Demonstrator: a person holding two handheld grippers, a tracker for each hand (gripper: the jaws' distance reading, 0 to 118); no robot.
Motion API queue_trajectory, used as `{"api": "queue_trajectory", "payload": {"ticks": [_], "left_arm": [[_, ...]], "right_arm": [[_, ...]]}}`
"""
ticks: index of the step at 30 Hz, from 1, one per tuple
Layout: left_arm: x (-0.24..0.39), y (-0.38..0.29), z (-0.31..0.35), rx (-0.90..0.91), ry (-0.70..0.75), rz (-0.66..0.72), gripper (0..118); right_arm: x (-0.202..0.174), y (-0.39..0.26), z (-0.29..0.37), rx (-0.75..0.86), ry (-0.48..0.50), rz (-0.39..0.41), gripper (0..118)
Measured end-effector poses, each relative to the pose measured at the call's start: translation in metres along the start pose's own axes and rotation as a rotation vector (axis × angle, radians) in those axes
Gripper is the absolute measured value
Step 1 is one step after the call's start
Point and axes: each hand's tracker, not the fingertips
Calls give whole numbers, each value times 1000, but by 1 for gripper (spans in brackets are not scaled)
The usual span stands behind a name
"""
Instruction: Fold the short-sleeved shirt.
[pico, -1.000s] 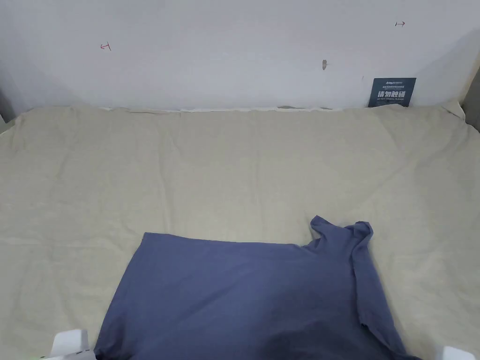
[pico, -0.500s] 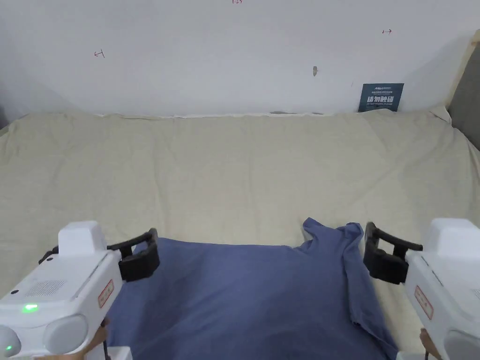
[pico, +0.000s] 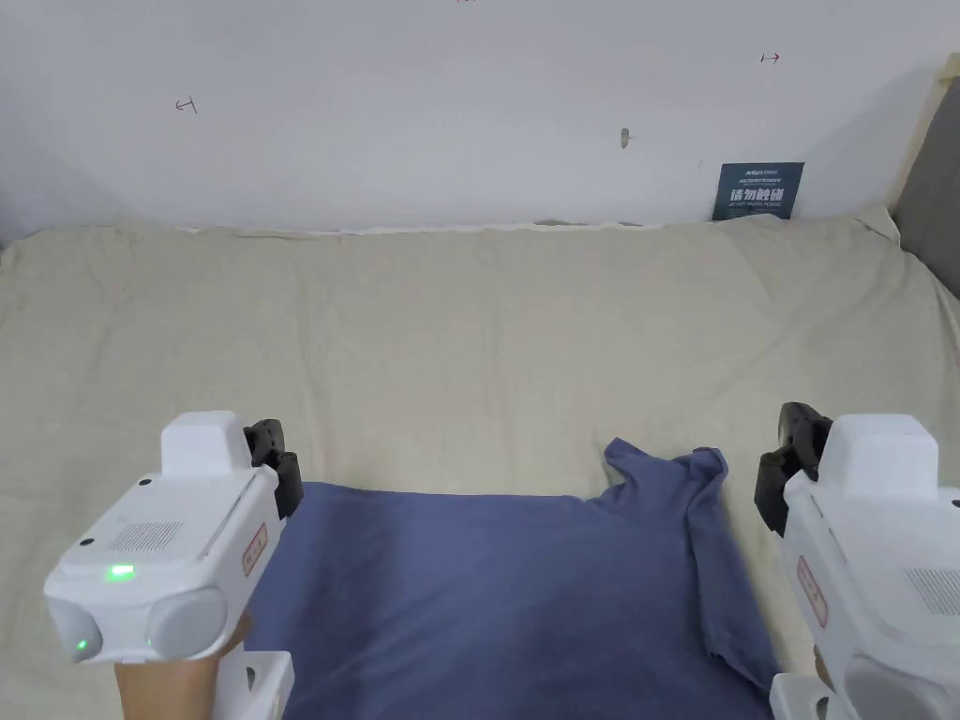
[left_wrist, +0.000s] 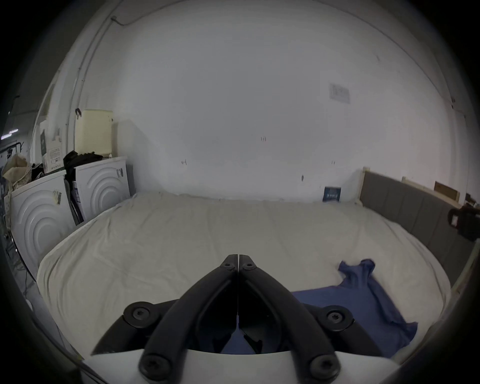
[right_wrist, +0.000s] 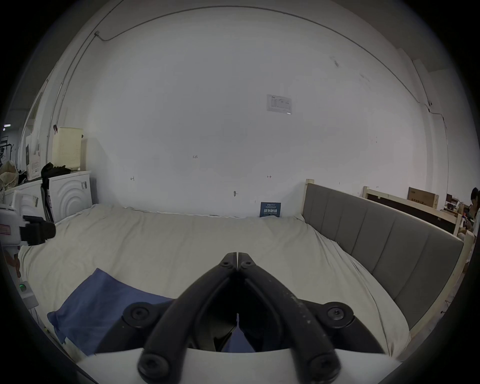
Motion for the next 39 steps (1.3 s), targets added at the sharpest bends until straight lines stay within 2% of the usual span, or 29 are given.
{"api": "queue_trajectory", "payload": {"ticks": [3, 9, 10, 11, 12, 15, 16, 17, 18, 20, 21, 22, 23, 24, 25, 26, 27, 28, 30, 32, 34, 35, 37, 38, 39], "left_arm": [[-13, 1, -46, -127, -22, -19, 0], [-44, -5, -149, -341, -49, 44, 0], [-49, -10, -170, -384, -47, 13, 6], [-52, -15, -183, -407, -32, -4, 20], [-55, -20, -198, -444, -18, -16, 43], [-63, -39, -236, -554, -3, -18, 75], [-65, -46, -246, -584, 8, -15, 103], [-66, -52, -253, -595, 22, -17, 110], [-66, -58, -262, -605, 38, -26, 109], [-66, -71, -275, -658, 53, -26, 94], [-67, -78, -279, -690, 48, -20, 83], [-67, -84, -284, -725, 31, -12, 62], [-64, -89, -282, -728, 17, -4, 53], [-60, -86, -277, -668, 49, -27, 53], [-57, -83, -274, -662, 36, -31, 41], [-55, -82, -273, -652, 7, -32, 17], [-52, -81, -270, -649, -32, -25, 2], [-50, -79, -267, -646, -20, -15, 2], [-48, -75, -261, -630, -29, -12, 2], [-49, -65, -250, -562, -32, 15, 2], [-51, -53, -233, -509, -68, 63, 2], [-51, -48, -226, -493, -80, 72, 2], [-51, -37, -211, -470, -107, 73, 2], [-51, -34, -205, -458, -112, 70, 2], [-51, -30, -200, -449, -117, 63, 2]], "right_arm": [[0, 0, -15, -17, 1, -2, 1], [4, -7, -49, -60, -13, 14, 2], [5, -9, -57, -73, -17, 14, 2], [5, -10, -62, -80, -19, 14, 2], [6, -12, -68, -89, -21, 14, 2], [8, -19, -79, -122, -32, 19, 2], [8, -22, -83, -132, -36, 20, 2], [4, -20, -93, -141, -38, 21, 2], [3, -23, -99, -151, -41, 24, 2], [4, -29, -108, -171, -50, 29, 2], [3, -30, -117, -186, -52, 31, 2], [4, -33, -123, -203, -53, 31, 2], [5, -35, -128, -217, -54, 28, 2], [6, -36, -135, -239, -49, 18, 2], [14, -42, -149, -262, -40, 8, 2], [17, -45, -159, -280, -36, 3, 2], [19, -47, -172, -309, -31, -3, 3], [20, -49, -185, -333, -30, -9, 6], [27, -58, -218, -417, 0, -32, 22], [31, -66, -249, -491, 18, -73, 64], [30, -82, -280, -576, 20, -77, 102], [28, -89, -295, -618, 18, -59, 109], [13, -101, -309, -709, 12, -37, 104], [10, -107, -317, -735, -6, -21, 97], [8, -115, -324, -759, -14, -17, 85]]}}
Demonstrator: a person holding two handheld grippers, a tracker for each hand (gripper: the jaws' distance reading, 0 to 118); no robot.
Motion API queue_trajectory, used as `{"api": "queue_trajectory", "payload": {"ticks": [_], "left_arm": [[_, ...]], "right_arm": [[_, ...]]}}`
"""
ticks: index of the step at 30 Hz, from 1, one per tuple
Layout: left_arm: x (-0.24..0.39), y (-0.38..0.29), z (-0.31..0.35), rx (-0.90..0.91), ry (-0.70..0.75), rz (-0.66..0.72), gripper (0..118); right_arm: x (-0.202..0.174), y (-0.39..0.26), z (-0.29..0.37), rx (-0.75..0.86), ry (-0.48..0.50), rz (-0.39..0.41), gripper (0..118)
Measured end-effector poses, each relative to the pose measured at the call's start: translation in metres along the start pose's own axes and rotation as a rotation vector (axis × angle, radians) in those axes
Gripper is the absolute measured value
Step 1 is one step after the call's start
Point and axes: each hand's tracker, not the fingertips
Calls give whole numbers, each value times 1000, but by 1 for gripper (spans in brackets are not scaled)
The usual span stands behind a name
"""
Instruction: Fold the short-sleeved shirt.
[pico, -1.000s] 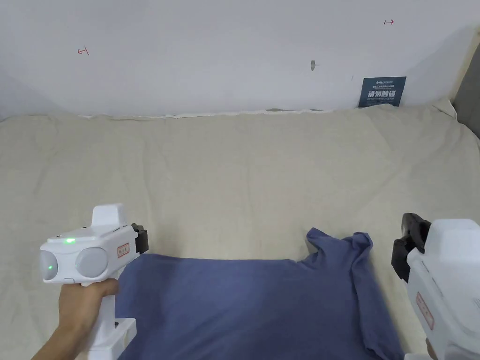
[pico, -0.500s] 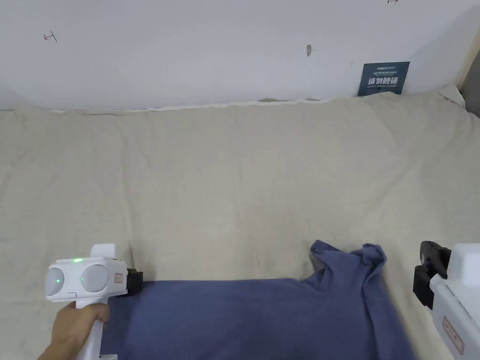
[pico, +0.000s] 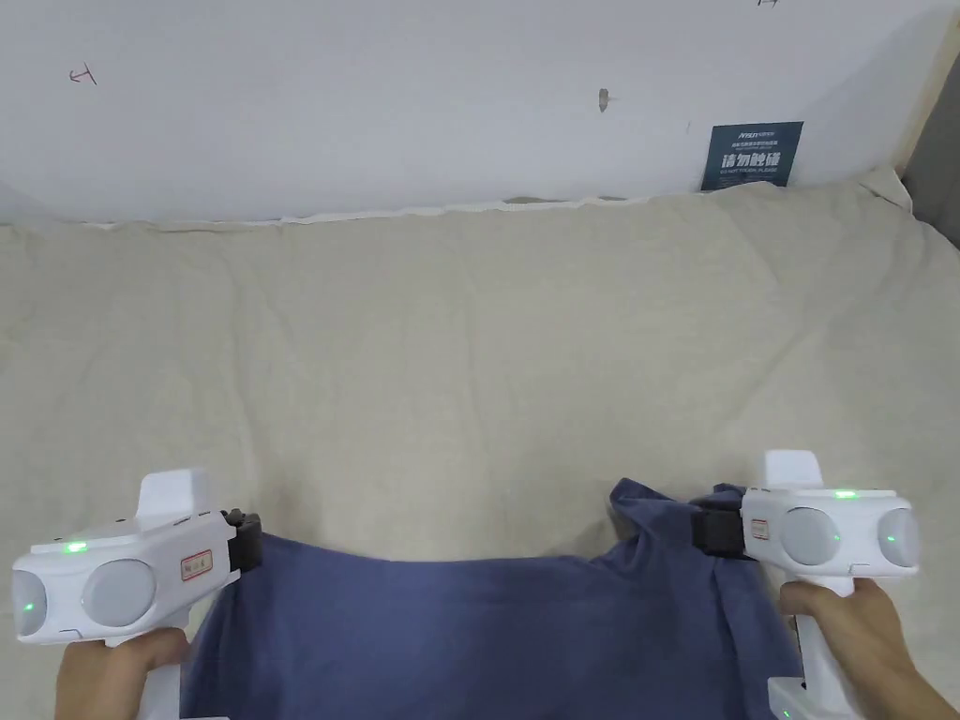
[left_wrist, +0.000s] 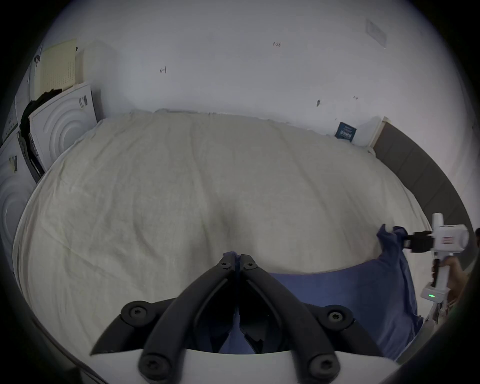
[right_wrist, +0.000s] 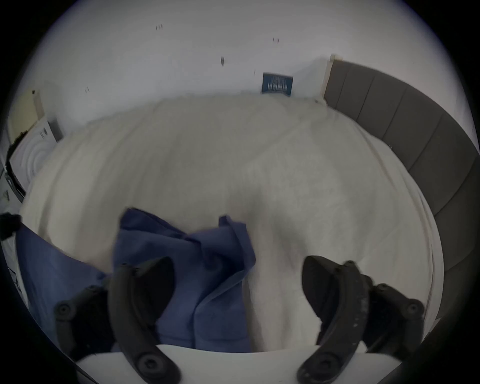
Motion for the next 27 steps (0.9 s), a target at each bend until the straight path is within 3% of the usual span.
{"api": "queue_trajectory", "payload": {"ticks": [2, 3, 4, 6, 7, 13, 14, 16, 27], "left_arm": [[0, 1, 12, 14, -12, -3, 2], [0, 2, 17, 17, -16, -1, 2], [0, 2, 19, 21, -19, 2, 2], [-1, 2, 27, 28, -18, 3, 2], [-2, 2, 30, 32, -15, 2, 2], [-5, 10, 59, 94, 0, 29, 2], [-5, 15, 66, 113, 5, 29, 2], [-4, 31, 82, 162, 18, 25, 2], [33, 203, 208, 581, 97, -58, 2]], "right_arm": [[-11, -9, -3, -28, -6, 37, 41], [-14, -12, -3, -40, 6, 76, 28], [-15, -15, -1, -36, 33, 84, 26], [-24, -25, 24, 31, -24, 103, 23], [-23, -24, 33, 44, 21, 120, 6], [-13, -4, 113, 227, 21, 144, 5], [1, -5, 91, 271, 24, 144, 5], [9, 14, 123, 366, 26, 147, 5], [26, 143, 333, 926, -2, 121, 5]]}}
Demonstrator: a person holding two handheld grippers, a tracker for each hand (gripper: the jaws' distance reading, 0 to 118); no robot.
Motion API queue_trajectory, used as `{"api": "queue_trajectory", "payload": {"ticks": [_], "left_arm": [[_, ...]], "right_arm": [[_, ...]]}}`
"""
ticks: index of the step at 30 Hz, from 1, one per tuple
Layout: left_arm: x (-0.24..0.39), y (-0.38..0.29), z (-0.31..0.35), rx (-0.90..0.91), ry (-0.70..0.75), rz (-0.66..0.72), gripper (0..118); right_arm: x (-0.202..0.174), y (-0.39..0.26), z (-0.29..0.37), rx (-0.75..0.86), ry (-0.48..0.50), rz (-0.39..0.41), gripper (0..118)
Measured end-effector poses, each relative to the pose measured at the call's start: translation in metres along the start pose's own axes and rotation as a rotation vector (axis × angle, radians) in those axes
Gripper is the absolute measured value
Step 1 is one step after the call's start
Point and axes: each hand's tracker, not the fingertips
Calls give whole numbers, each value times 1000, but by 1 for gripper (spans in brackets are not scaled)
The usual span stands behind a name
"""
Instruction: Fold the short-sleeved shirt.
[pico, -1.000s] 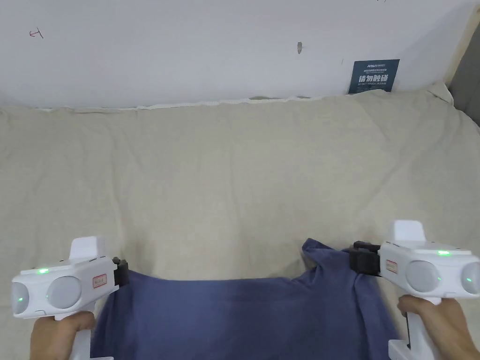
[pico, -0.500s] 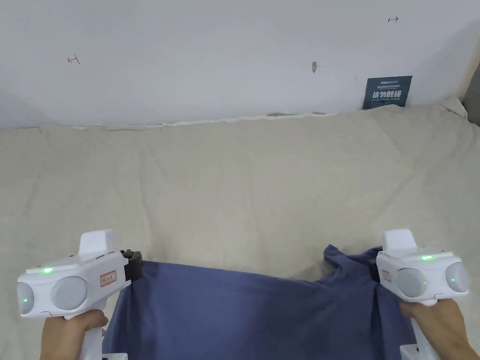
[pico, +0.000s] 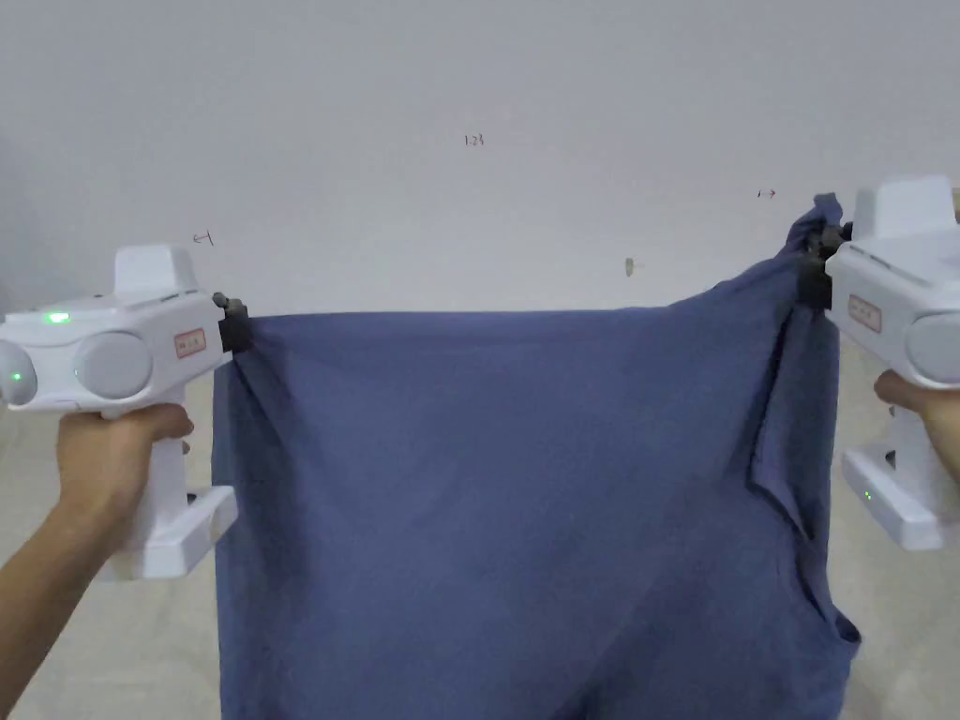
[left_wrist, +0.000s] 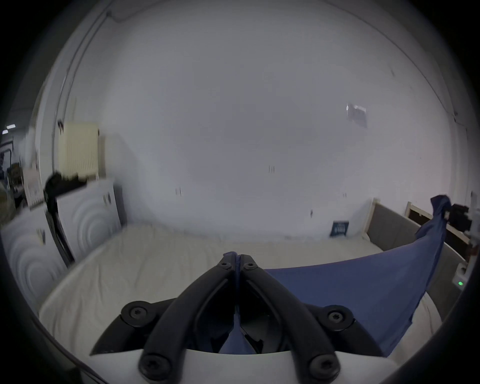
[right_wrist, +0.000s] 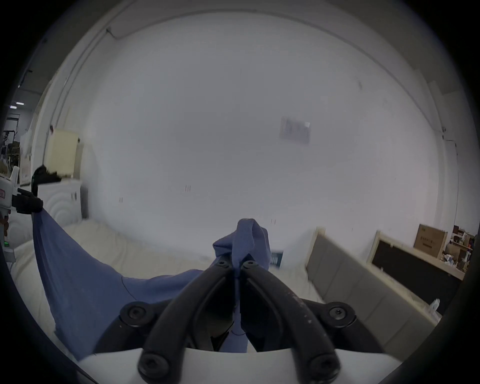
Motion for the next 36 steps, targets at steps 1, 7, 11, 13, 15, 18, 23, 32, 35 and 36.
{"api": "queue_trajectory", "payload": {"ticks": [1, 7, 11, 13, 15, 18, 23, 32, 35, 36], "left_arm": [[3, 18, 0, 33, 7, -7, 2], [12, 81, -9, 133, 52, -31, 2], [14, 76, -24, 143, 69, -32, 2], [13, 57, -36, 120, 72, -24, 2], [13, 30, -48, 73, 65, -20, 2], [12, -25, -70, -42, 62, -34, 2], [8, -136, -78, -225, 46, -2, 2], [-9, -311, 7, -510, 19, 59, 2], [-16, -346, 58, -560, 12, 73, 2], [-17, -355, 74, -581, 16, 63, 2]], "right_arm": [[4, 18, 0, 32, -4, -18, 5], [12, 70, -4, 137, -16, -26, 5], [13, 61, -17, 136, -11, -8, 5], [10, 42, -25, 113, -5, 2, 5], [7, 19, -33, 71, 7, 11, 5], [0, -30, -49, -43, 44, -13, 5], [-7, -117, -49, -211, 93, -91, 5], [-8, -267, 46, -525, 133, -220, 5], [-9, -297, 101, -609, 134, -256, 5], [-8, -307, 120, -636, 136, -261, 5]]}}
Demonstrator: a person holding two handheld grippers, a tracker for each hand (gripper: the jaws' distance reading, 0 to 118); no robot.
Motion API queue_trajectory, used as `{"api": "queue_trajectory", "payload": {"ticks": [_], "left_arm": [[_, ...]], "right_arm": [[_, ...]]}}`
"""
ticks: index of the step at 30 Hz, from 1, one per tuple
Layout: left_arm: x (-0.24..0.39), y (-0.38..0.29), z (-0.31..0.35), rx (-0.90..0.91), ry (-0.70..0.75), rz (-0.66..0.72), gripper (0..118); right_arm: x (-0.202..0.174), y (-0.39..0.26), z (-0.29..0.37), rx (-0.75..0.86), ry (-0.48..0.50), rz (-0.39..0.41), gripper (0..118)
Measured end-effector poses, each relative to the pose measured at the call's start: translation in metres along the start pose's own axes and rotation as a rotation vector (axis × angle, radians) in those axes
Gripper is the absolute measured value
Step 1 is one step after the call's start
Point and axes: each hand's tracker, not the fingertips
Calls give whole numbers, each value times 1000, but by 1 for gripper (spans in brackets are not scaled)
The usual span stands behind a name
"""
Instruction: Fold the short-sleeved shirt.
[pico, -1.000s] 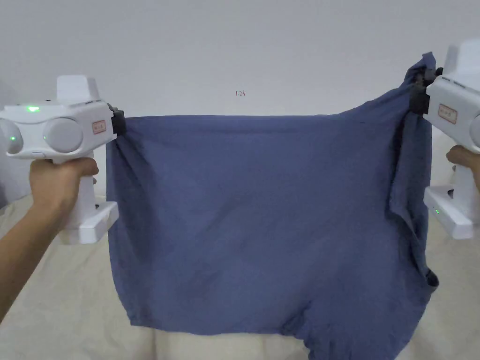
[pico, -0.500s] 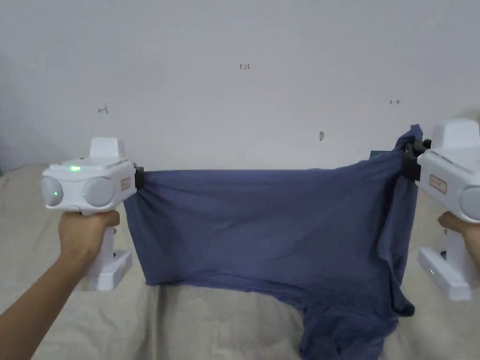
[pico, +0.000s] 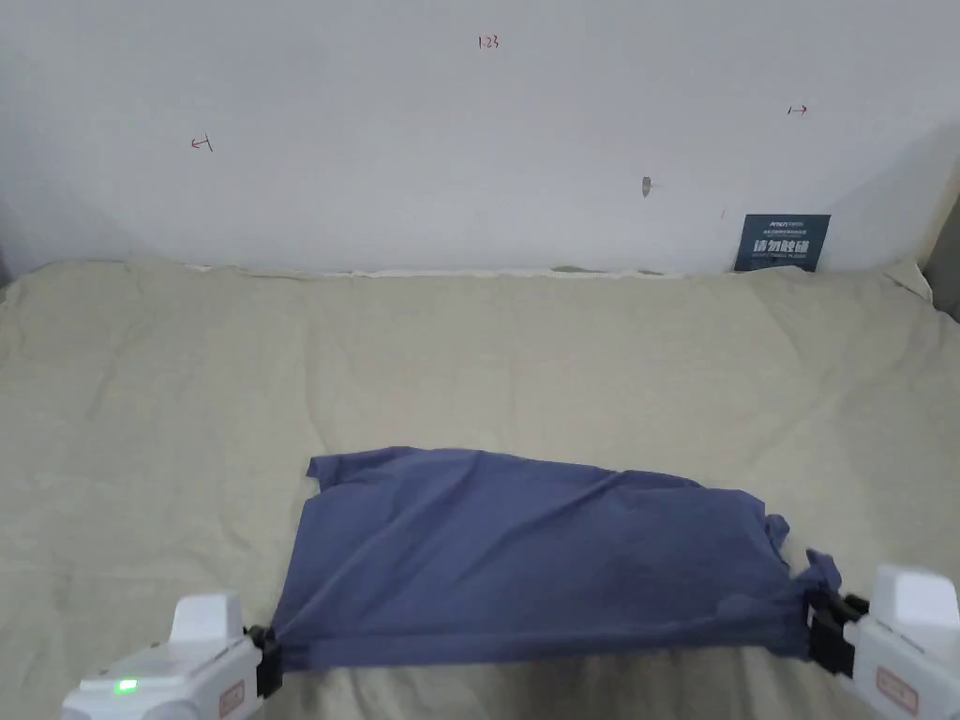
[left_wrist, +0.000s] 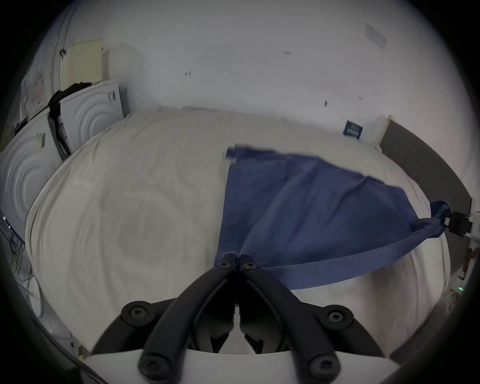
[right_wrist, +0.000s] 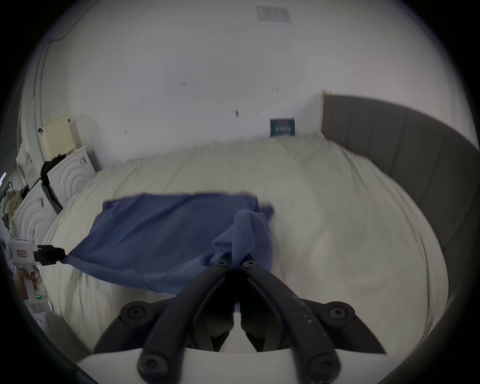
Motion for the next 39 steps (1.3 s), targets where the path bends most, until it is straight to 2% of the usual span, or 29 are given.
{"api": "queue_trajectory", "payload": {"ticks": [5, 10, 15, 16, 17, 18, 19, 20, 21, 22, 23, 28, 33, 34, 35, 36, 38, 39], "left_arm": [[-11, -68, 46, -86, 28, -21, 2], [-23, -107, 54, -190, 60, -5, 2], [-20, -105, 50, -200, 74, 3, 2], [-18, -102, 50, -209, 79, -1, 7], [-17, -100, 52, -212, 78, 1, 18], [-16, -96, 55, -217, 71, 15, 40], [-16, -91, 61, -210, 54, 38, 80], [-15, -87, 67, -186, 30, 66, 104], [-12, -80, 76, -138, 5, 85, 117], [-7, -71, 88, -62, -5, 92, 118], [-3, -62, 98, 5, -7, 96, 118], [32, -8, 150, 311, -13, 57, 118], [61, 23, 182, 564, 7, 26, 116], [65, 26, 185, 597, 8, 15, 111], [68, 26, 187, 612, 13, 13, 102], [71, 26, 188, 619, 15, 6, 86], [74, 26, 186, 624, 11, -3, 20], [76, 26, 183, 619, 10, -13, 1]], "right_arm": [[14, -78, 35, -150, -15, -40, 5], [9, -135, 45, -286, -39, -56, 5], [11, -142, 35, -295, -67, -93, 6], [9, -138, 35, -303, -72, -88, 9], [8, -136, 36, -304, -73, -88, 16], [7, -130, 40, -306, -74, -90, 28], [5, -123, 47, -298, -79, -93, 49], [3, -115, 54, -249, -75, -91, 68], [0, -103, 62, -201, -75, -81, 83], [-6, -89, 73, -144, -75, -62, 100], [-12, -77, 83, -93, -76, -46, 105], [-42, -16, 128, 209, -94, 28, 106], [-70, 9, 162, 435, -120, 69, 106], [-71, 10, 163, 465, -127, 81, 104], [-72, 11, 164, 478, -133, 89, 98], [-74, 10, 166, 496, -137, 100, 88], [-79, 9, 169, 509, -156, 113, 37], [-83, 9, 169, 513, -171, 125, 8]]}}
